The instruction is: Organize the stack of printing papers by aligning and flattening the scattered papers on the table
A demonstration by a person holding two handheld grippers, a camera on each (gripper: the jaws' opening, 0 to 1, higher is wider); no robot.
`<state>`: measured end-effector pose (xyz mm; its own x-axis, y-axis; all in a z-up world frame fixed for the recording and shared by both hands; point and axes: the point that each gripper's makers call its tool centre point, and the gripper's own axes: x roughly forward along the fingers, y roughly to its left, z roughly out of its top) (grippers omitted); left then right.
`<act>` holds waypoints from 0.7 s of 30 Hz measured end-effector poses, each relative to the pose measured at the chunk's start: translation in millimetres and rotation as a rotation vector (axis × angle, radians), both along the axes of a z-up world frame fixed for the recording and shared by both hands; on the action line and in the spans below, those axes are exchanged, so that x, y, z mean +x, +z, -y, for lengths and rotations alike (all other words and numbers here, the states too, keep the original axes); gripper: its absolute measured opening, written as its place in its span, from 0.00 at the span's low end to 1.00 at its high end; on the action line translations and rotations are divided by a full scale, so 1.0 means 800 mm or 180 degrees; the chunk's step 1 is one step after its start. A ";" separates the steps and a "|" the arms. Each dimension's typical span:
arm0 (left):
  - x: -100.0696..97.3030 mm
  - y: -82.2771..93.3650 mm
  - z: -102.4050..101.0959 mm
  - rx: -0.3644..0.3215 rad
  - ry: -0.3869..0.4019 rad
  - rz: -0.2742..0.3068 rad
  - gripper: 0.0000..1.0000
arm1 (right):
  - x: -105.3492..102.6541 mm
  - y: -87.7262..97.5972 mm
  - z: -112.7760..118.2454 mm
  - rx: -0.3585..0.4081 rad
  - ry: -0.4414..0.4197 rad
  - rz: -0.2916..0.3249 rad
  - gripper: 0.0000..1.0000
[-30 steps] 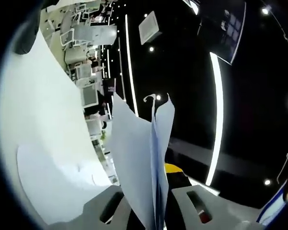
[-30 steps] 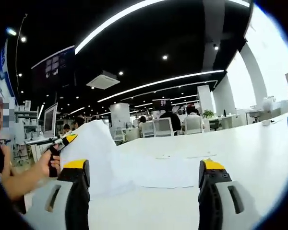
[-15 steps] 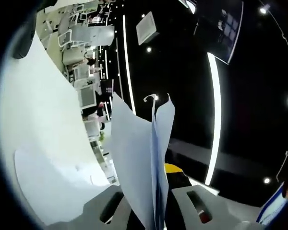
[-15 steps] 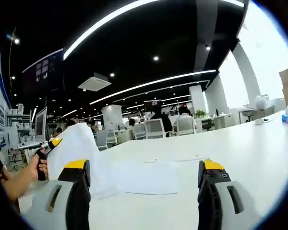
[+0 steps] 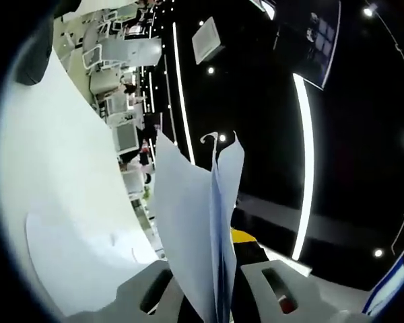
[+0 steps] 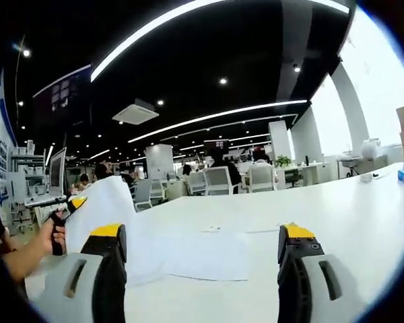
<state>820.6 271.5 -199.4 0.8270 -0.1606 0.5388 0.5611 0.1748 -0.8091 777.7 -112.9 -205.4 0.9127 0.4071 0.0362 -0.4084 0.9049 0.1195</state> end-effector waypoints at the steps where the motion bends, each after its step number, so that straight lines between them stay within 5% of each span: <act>1: 0.000 0.001 -0.001 -0.0013 0.0004 0.0006 0.06 | 0.002 0.000 0.001 -0.0003 0.0000 -0.0006 0.88; 11: -0.004 0.004 0.002 -0.0056 -0.0036 0.0022 0.06 | 0.020 0.000 0.021 -0.0035 -0.0107 0.0008 0.89; 21: -0.006 0.005 0.000 -0.0058 -0.0009 0.0020 0.06 | 0.036 -0.029 0.024 -0.0234 -0.0116 -0.0191 0.90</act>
